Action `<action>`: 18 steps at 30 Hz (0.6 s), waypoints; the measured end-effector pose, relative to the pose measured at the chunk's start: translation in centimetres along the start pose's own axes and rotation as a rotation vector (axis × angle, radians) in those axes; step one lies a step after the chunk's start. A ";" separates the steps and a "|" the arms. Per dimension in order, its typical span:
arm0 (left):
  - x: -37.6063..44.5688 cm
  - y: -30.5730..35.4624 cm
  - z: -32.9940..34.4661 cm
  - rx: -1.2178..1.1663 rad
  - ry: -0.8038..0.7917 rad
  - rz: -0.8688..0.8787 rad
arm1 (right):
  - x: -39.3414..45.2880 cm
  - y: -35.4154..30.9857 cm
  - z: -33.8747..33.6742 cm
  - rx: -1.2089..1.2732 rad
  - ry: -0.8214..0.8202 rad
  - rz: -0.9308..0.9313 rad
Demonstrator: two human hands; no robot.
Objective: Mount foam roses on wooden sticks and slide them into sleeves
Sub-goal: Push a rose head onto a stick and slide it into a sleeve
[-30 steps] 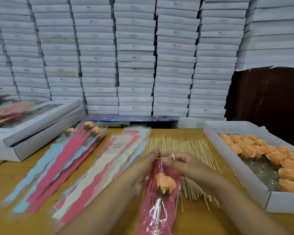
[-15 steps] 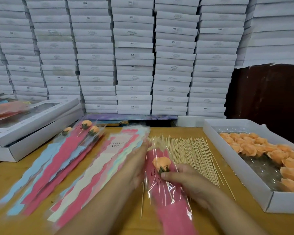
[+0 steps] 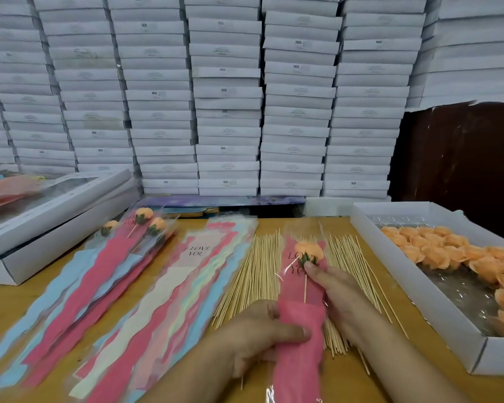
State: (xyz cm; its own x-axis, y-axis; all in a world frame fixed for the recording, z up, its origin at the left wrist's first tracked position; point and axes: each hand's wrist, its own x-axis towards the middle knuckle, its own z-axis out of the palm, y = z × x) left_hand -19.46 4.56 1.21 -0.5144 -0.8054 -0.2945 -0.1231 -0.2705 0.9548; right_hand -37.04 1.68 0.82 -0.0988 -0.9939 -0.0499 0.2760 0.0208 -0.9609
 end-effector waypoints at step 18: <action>-0.9 0.6 0.1 -0.064 0.069 0.093 | -2.5 -0.5 -0.6 -0.078 -0.100 -0.065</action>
State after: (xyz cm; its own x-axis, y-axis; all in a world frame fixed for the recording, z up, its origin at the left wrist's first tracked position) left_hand -19.09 5.19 2.06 -0.4612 -0.8623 -0.2091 -0.0220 -0.2245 0.9742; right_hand -37.52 4.23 1.24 -0.0177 -0.9992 0.0370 0.1961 -0.0397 -0.9798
